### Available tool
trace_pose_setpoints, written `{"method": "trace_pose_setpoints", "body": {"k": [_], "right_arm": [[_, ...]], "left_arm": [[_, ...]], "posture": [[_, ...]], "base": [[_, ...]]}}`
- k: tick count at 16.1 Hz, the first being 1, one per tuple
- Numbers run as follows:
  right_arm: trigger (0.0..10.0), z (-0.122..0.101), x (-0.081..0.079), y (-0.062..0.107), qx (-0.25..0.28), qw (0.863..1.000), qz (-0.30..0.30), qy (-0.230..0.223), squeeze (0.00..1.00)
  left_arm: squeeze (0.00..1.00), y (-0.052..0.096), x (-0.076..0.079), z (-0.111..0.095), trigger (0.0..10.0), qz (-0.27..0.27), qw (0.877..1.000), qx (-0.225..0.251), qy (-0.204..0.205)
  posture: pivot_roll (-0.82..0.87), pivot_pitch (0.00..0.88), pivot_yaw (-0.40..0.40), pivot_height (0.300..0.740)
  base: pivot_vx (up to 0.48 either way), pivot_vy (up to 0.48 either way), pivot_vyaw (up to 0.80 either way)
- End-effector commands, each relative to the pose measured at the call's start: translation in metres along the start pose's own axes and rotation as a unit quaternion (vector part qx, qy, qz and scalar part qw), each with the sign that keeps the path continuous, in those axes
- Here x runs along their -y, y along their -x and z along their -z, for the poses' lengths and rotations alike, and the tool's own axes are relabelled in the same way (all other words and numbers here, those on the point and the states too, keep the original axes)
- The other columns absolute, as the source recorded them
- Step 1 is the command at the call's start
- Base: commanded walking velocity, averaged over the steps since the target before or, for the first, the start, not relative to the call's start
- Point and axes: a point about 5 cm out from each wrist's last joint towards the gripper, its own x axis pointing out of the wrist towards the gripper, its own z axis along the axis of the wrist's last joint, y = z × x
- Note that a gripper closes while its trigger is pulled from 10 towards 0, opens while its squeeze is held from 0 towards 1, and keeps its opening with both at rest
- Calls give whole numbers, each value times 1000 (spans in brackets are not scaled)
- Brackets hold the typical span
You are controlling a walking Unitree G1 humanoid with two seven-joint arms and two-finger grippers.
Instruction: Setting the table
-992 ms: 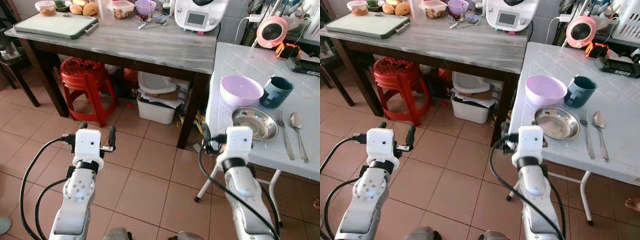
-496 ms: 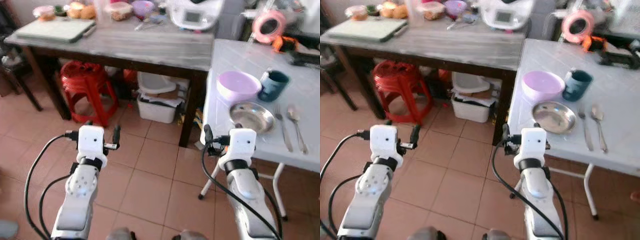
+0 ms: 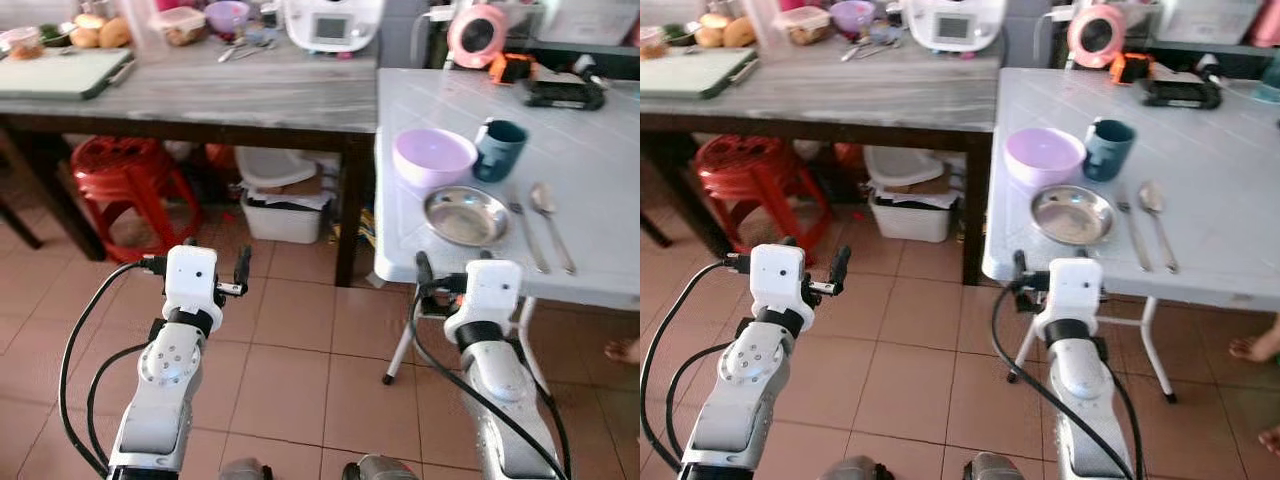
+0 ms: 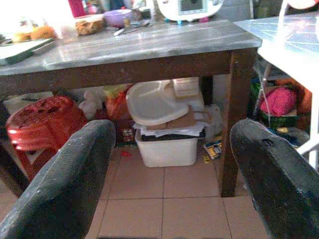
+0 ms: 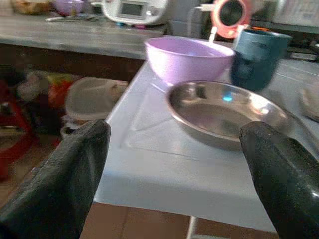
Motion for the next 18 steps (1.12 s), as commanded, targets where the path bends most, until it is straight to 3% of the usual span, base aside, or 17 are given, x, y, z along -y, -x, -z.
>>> {"method": "trace_pose_setpoints", "body": {"k": [1,4,7,16,18], "right_arm": [[10000,-5,7,-3,9,1000,6,3,0],[10000,-6,13,-6,7,1000,15,0,0],[10000,-3,5,-2,1,1000,7,-10,0],[10000,-8,5,-9,14,1000,10,-18,0],[10000,-8,5,-10,15,1000,10,-18,0]], "left_arm": [[0,-2,-2,-1,10000,-8,1000,-4,1],[0,-1,1,-2,10000,2,1000,-6,-9],[0,-2,-2,-3,10000,1,1000,-8,-11],[0,-5,-3,-3,10000,-4,1000,-11,-15],[0,-6,-4,-7,10000,-9,999,5,-42]], "posture": [[-31,0,19,740],[-30,0,20,740],[-23,0,29,740],[-23,0,47,740],[-24,0,50,740]], "base": [[0,-262,0],[0,-301,0],[0,-319,0],[0,-300,0],[0,0,0]]}}
